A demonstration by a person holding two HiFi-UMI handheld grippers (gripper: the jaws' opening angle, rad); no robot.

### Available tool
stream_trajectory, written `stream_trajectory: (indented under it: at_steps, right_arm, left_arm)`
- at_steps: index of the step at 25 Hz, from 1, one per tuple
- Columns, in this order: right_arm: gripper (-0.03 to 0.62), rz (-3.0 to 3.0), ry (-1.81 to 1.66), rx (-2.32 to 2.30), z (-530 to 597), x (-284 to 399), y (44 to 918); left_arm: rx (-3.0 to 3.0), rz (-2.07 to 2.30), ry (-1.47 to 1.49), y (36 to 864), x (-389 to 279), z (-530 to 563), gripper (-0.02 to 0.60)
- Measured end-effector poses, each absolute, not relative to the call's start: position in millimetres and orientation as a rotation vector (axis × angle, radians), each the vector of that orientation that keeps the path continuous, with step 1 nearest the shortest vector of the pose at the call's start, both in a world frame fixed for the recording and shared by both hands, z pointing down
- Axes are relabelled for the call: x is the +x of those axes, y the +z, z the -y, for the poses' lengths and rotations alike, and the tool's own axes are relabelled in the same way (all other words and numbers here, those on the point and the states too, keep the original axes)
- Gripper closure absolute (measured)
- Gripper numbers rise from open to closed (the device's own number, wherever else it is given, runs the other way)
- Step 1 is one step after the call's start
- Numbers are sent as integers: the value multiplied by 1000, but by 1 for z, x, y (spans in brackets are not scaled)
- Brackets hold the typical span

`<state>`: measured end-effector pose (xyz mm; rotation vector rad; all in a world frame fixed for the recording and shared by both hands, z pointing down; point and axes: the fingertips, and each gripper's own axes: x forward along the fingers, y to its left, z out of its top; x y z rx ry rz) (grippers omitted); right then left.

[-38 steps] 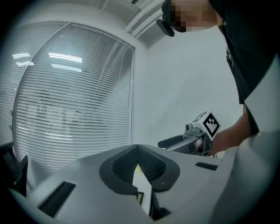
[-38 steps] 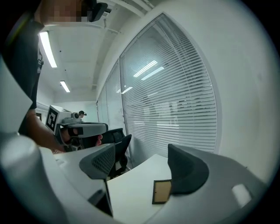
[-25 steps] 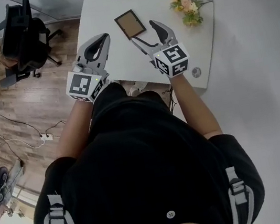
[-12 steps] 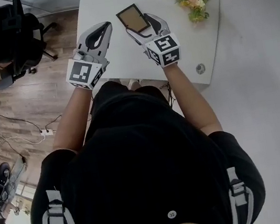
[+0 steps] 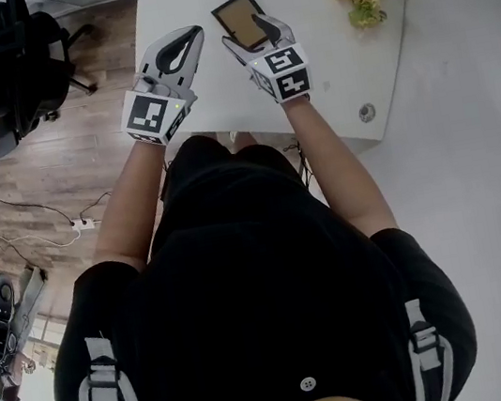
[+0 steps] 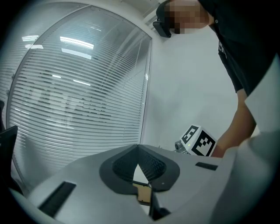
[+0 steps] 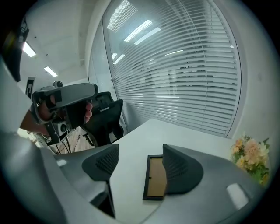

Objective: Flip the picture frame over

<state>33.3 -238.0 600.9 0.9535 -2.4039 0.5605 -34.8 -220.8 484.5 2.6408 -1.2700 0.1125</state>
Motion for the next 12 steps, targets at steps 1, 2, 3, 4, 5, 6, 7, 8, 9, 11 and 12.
stream_trajectory:
  at_steps: [1, 2, 3, 4, 5, 6, 7, 8, 9, 11, 12]
  right_arm:
    - [271, 2394, 569, 956, 239, 32, 607]
    - [276, 2384, 579, 959, 241, 32, 612]
    - [278, 2374, 589, 961, 242, 31, 618]
    - [282, 2365, 599, 961, 243, 30, 623]
    - [284, 2356, 607, 961, 244, 30, 628]
    - [286, 2347, 611, 959, 244, 29, 634]
    - [289, 2338, 615, 957, 245, 27, 639]
    - [290, 2328, 619, 955, 245, 26, 645]
    - [293, 2317, 625, 955, 246, 26, 651]
    - [298, 2292, 636, 956, 246, 26, 662]
    - [301, 2277, 638, 957, 247, 26, 668]
  left_arm:
    - [2638, 1269, 110, 487, -36, 223, 578]
    - [2635, 1267, 108, 489, -37, 224, 578]
    - [2630, 1264, 111, 493, -39, 225, 578]
    - [2623, 1260, 116, 498, -41, 226, 578]
    - [2615, 1259, 119, 502, -42, 227, 578]
    - [2606, 1261, 120, 505, -44, 228, 578]
    - [2597, 1262, 120, 509, -45, 229, 578]
    - [2590, 1260, 118, 513, -46, 230, 578]
    - [2586, 1256, 115, 516, -46, 230, 578]
    - [2582, 1248, 119, 522, -43, 231, 578]
    - [2583, 1243, 126, 525, -43, 232, 578]
